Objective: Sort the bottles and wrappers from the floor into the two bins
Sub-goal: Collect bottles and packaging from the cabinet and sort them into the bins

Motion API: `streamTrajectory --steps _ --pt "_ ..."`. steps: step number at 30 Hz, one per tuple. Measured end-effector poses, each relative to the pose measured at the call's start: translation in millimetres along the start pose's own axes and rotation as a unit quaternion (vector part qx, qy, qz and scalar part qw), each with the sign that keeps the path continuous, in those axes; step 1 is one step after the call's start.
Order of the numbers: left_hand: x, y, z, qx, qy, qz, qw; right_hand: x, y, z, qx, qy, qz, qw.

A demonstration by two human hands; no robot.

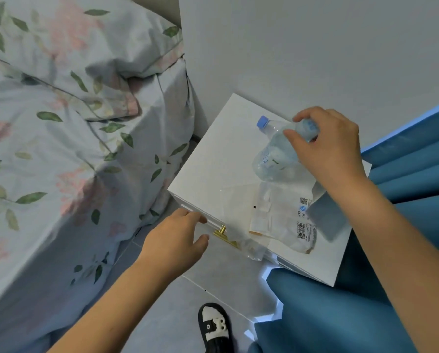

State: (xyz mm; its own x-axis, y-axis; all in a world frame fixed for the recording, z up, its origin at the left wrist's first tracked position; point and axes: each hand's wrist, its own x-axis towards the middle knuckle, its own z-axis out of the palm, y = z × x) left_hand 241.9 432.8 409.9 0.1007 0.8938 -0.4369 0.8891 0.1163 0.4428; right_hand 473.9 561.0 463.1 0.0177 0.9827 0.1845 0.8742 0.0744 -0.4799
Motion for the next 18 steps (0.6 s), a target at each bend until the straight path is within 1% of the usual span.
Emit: streamTrajectory --steps 2,3,4,7,9,10,12,13,14,15,17,18 --pt "8.5 8.5 -2.6 -0.038 0.007 0.008 0.999 4.6 -17.9 -12.0 0.026 0.017 -0.039 0.999" --pt "12.3 14.2 -4.5 -0.069 0.022 0.011 0.997 5.9 -28.7 -17.7 0.048 0.011 -0.052 0.997" --pt "15.8 20.5 -7.3 -0.107 0.048 0.012 0.993 6.2 -39.2 -21.8 0.076 -0.008 -0.057 0.995" --pt "23.7 38.5 -22.0 -0.207 0.168 0.018 0.964 4.1 -63.3 -23.2 0.179 -0.087 -0.045 0.979" --pt "27.8 46.5 -30.6 -0.218 0.222 0.019 0.950 1.5 -71.3 -19.0 0.231 -0.132 -0.039 0.963" --pt "29.3 48.7 -32.9 -0.214 0.235 0.014 0.948 0.4 -73.5 -16.7 0.249 -0.155 -0.041 0.955" --pt "29.9 49.4 -32.2 -0.214 0.233 -0.012 0.948 1.6 -72.2 -11.2 0.288 -0.195 -0.037 0.937" --pt "29.3 48.0 -29.7 -0.215 0.225 -0.025 0.950 4.4 -68.6 -8.1 0.308 -0.198 -0.024 0.930" --pt "28.4 45.7 -26.8 -0.215 0.216 -0.036 0.952 9.4 -61.7 -4.0 0.316 -0.178 -0.006 0.932" --pt "27.5 42.5 -24.1 -0.217 0.207 -0.046 0.953 16.8 -49.9 2.3 0.298 -0.137 0.004 0.945" --pt "25.5 34.1 -19.7 -0.230 0.196 -0.071 0.951 35.7 -15.0 19.5 0.197 -0.059 -0.006 0.979" --pt "24.5 29.8 -18.1 -0.238 0.195 -0.087 0.948 46.6 6.8 30.8 0.135 -0.054 -0.010 0.989"
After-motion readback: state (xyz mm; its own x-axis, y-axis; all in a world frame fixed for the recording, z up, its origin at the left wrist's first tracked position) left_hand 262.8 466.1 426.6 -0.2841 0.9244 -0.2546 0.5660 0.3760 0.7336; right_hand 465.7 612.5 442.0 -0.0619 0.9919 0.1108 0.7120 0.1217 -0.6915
